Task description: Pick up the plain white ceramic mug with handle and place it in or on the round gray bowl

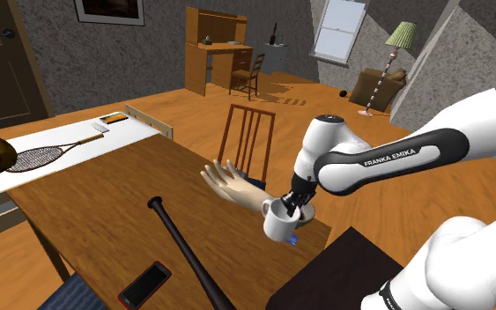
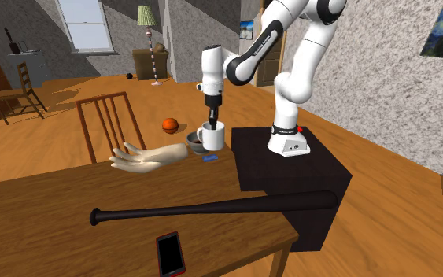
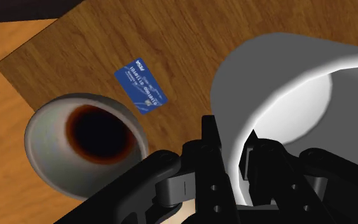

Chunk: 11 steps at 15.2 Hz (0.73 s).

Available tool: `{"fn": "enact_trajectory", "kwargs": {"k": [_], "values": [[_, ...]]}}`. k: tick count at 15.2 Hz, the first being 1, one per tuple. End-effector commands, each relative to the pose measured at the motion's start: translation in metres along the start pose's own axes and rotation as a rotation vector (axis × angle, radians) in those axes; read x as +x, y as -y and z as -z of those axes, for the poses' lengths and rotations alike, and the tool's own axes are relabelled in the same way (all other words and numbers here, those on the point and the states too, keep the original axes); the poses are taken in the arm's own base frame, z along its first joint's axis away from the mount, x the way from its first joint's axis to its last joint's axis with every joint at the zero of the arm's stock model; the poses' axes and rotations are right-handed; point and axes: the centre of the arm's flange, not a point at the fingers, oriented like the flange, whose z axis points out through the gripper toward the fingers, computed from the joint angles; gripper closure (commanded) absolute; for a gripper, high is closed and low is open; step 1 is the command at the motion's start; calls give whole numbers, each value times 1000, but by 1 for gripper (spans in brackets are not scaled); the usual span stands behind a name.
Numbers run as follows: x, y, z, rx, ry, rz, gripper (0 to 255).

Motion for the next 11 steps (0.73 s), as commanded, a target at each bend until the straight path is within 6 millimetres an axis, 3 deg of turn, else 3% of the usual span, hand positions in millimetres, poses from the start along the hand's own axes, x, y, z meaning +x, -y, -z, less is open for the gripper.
{"fn": "enact_trajectory", "kwargs": {"k": [1, 11], "values": [[13, -21, 4, 0, -1, 1, 255], [79, -135, 12, 0, -1, 1, 255]]}}
